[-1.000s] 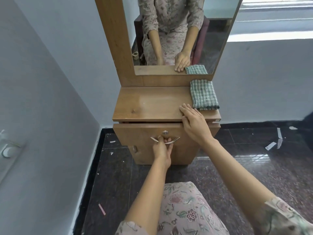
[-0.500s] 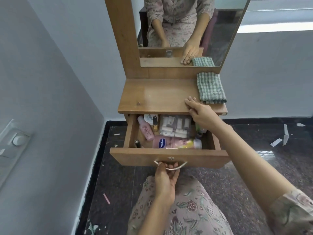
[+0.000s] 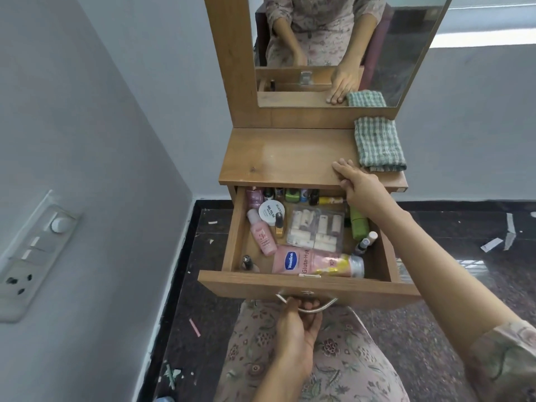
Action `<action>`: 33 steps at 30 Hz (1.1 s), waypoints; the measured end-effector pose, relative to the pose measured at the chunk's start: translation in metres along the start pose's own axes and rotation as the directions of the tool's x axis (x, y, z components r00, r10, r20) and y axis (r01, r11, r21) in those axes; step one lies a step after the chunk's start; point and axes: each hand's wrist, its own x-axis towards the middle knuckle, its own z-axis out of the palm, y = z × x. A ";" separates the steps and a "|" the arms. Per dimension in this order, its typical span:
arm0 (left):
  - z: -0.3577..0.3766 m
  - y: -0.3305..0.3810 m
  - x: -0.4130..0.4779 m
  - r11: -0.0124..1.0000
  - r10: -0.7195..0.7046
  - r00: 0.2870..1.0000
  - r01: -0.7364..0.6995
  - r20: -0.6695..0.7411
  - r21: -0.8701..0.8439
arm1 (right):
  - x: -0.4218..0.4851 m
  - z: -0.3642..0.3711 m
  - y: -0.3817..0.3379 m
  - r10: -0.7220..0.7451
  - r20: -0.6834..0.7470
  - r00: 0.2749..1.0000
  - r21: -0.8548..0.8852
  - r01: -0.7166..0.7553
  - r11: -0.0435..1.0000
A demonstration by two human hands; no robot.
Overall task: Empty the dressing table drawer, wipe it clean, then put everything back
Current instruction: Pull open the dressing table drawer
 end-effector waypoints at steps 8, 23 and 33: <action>-0.006 -0.004 0.000 0.999 0.000 1.000 0.000 -0.003 0.032 | -0.002 0.002 0.000 -0.018 -0.051 0.999 0.017 0.019 1.000; -0.017 0.002 -0.004 0.973 0.030 0.992 -0.001 -0.125 0.232 | -0.016 0.058 -0.076 -0.237 0.279 0.931 -0.044 0.259 0.965; -0.023 0.024 -0.003 0.878 0.450 0.858 -0.375 -0.248 0.296 | -0.009 0.076 -0.078 -0.205 0.336 0.919 -0.081 0.246 0.966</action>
